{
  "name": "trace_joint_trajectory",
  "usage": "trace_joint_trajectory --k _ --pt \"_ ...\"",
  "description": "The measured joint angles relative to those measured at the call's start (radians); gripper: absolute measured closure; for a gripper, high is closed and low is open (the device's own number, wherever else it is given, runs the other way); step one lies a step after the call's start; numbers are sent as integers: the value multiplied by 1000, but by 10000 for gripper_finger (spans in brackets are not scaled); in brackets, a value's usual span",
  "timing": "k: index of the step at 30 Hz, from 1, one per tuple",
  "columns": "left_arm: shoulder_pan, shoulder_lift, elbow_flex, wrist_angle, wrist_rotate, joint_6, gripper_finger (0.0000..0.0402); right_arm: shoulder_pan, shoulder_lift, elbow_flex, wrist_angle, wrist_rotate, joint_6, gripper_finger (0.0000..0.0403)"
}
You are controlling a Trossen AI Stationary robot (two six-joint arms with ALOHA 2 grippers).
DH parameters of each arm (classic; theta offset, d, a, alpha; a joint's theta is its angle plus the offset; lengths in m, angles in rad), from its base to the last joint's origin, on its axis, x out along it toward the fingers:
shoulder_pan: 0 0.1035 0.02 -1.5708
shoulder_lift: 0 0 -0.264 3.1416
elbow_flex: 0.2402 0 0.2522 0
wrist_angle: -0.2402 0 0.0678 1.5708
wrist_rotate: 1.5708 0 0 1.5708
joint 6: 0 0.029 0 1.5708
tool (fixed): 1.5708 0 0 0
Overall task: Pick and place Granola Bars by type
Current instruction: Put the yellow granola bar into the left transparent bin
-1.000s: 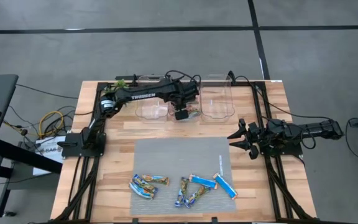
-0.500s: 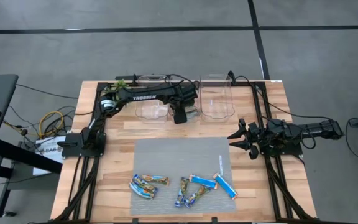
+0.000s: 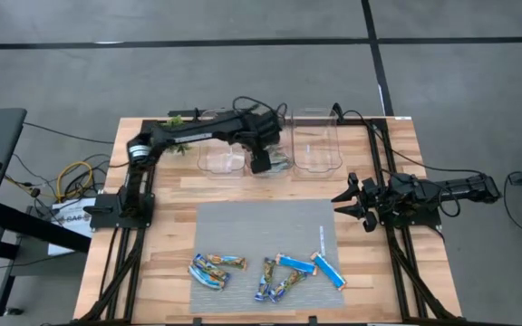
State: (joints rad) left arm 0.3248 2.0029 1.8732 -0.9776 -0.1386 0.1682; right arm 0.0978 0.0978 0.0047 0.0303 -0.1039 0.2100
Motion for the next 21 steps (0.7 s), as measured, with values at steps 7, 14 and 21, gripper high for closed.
trace_joint_trajectory --k 7,14,21 --pt "-62 -184 0 -59 14 -34 228 0 0 0 0 0 0 259" --pt "-204 -304 0 -135 152 -15 228 0 0 0 0 0 0 262" --pt "-415 -364 0 -328 268 90 229 0 0 0 0 0 0 259"
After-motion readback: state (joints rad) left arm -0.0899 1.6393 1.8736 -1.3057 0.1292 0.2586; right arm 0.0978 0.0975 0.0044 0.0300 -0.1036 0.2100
